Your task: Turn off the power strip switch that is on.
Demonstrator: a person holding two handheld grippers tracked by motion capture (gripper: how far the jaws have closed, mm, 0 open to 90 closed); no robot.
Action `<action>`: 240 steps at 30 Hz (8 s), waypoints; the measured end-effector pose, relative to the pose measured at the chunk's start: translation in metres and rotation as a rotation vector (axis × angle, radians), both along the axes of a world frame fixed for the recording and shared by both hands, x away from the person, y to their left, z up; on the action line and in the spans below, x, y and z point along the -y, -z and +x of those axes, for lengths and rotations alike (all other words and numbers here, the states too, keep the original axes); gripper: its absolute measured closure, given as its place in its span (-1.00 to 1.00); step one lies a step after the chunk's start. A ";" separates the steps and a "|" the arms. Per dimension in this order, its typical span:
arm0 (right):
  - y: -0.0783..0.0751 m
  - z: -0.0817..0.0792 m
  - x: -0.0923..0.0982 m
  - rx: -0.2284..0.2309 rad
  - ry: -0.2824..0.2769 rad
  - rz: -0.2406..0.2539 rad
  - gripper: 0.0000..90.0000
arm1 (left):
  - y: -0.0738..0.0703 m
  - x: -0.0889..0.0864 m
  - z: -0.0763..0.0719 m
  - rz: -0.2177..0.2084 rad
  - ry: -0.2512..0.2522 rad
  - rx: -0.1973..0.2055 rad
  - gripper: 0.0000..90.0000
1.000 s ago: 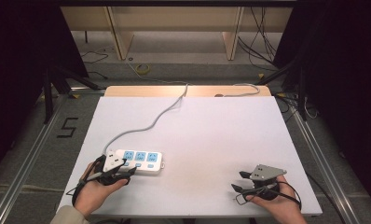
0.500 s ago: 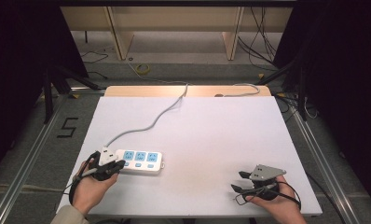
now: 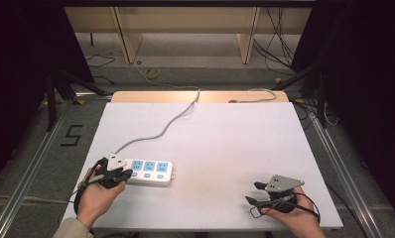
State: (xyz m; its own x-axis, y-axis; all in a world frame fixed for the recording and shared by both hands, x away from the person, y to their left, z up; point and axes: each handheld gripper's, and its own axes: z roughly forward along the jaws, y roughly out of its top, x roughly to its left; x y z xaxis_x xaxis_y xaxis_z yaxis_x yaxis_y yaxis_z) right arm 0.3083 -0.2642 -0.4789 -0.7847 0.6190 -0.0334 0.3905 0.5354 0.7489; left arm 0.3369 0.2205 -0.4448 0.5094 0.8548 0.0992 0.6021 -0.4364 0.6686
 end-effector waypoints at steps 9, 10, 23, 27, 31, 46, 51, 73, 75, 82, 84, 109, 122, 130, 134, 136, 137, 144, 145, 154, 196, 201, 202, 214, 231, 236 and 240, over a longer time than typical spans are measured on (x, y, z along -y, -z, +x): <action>0.001 0.001 -0.003 -0.001 -0.010 -0.001 -0.08 | -0.002 0.001 0.002 0.001 -0.001 -0.003 0.99; 0.001 0.001 -0.003 -0.001 -0.010 0.000 -0.09 | -0.002 0.002 0.003 -0.001 0.000 -0.002 0.99; 0.000 0.001 -0.003 -0.014 -0.005 0.025 -0.16 | -0.003 0.008 0.008 0.016 0.003 -0.012 0.99; 0.000 0.000 -0.003 -0.014 -0.004 0.028 -0.18 | -0.004 0.010 0.009 0.020 0.005 -0.014 0.99; 0.000 0.000 -0.003 -0.017 -0.007 0.034 -0.20 | -0.003 0.012 0.011 0.029 0.009 -0.015 0.99; 0.000 0.001 -0.003 -0.027 -0.009 0.053 -0.28 | -0.003 0.020 0.016 0.041 0.021 -0.027 0.99; 0.000 0.001 -0.003 -0.025 -0.011 0.053 -0.29 | -0.003 0.023 0.016 0.047 0.028 -0.033 0.99; 0.001 0.001 -0.003 -0.025 -0.015 0.057 -0.29 | -0.006 0.036 0.020 0.050 0.059 -0.059 0.99; 0.001 0.001 -0.004 -0.025 -0.014 0.057 -0.29 | -0.006 0.037 0.020 0.048 0.061 -0.060 0.99; 0.001 0.001 -0.004 -0.025 -0.015 0.054 -0.29 | -0.006 0.042 0.020 0.055 0.073 -0.068 0.99; 0.001 0.001 -0.003 -0.025 -0.014 0.054 -0.29 | -0.006 0.043 0.020 0.055 0.074 -0.067 0.99; 0.001 0.000 -0.004 -0.024 -0.015 0.052 -0.29 | -0.008 0.052 0.022 0.071 0.097 -0.089 0.99; 0.001 0.000 -0.003 -0.023 -0.014 0.055 -0.29 | -0.008 0.057 0.023 0.077 0.109 -0.098 0.99; 0.001 0.000 -0.004 -0.025 -0.015 0.055 -0.29 | -0.009 0.060 0.024 0.078 0.118 -0.113 0.99; 0.001 0.000 -0.004 -0.025 -0.015 0.055 -0.29 | -0.008 0.062 0.025 0.082 0.123 -0.118 0.99; 0.001 0.000 -0.003 -0.025 -0.014 0.056 -0.29 | -0.008 0.064 0.025 0.082 0.128 -0.122 0.99; 0.000 0.000 -0.003 -0.025 -0.014 0.056 -0.29 | -0.008 0.064 0.025 0.084 0.129 -0.125 0.99; 0.001 0.000 -0.004 -0.025 -0.015 0.056 -0.29 | -0.008 0.069 0.026 0.087 0.143 -0.128 0.99; 0.001 0.000 -0.004 -0.025 -0.015 0.056 -0.29 | -0.008 0.069 0.026 0.087 0.143 -0.128 0.99; 0.001 0.000 -0.004 -0.025 -0.016 0.057 -0.29 | -0.007 0.076 0.029 0.098 0.162 -0.138 0.99; 0.001 0.000 -0.004 -0.027 -0.019 0.059 -0.29 | -0.002 0.093 0.035 0.125 0.198 -0.157 0.99; 0.000 0.000 -0.004 -0.029 -0.018 0.059 -0.29 | -0.002 0.094 0.035 0.124 0.195 -0.160 0.99; 0.000 0.000 -0.004 -0.029 -0.020 0.060 -0.29 | -0.002 0.094 0.035 0.128 0.199 -0.161 0.99; 0.000 -0.001 -0.004 -0.029 -0.022 0.062 -0.29 | -0.001 0.094 0.036 0.125 0.206 -0.168 0.99; 0.001 0.000 -0.005 -0.032 -0.023 0.059 -0.29 | 0.000 0.097 0.032 0.158 0.217 -0.140 0.99; 0.001 0.000 -0.005 -0.031 -0.023 0.059 -0.29 | 0.001 0.096 0.032 0.154 0.216 -0.140 0.99; 0.001 0.000 -0.005 -0.032 -0.023 0.060 -0.29 | 0.001 0.096 0.032 0.154 0.215 -0.140 0.99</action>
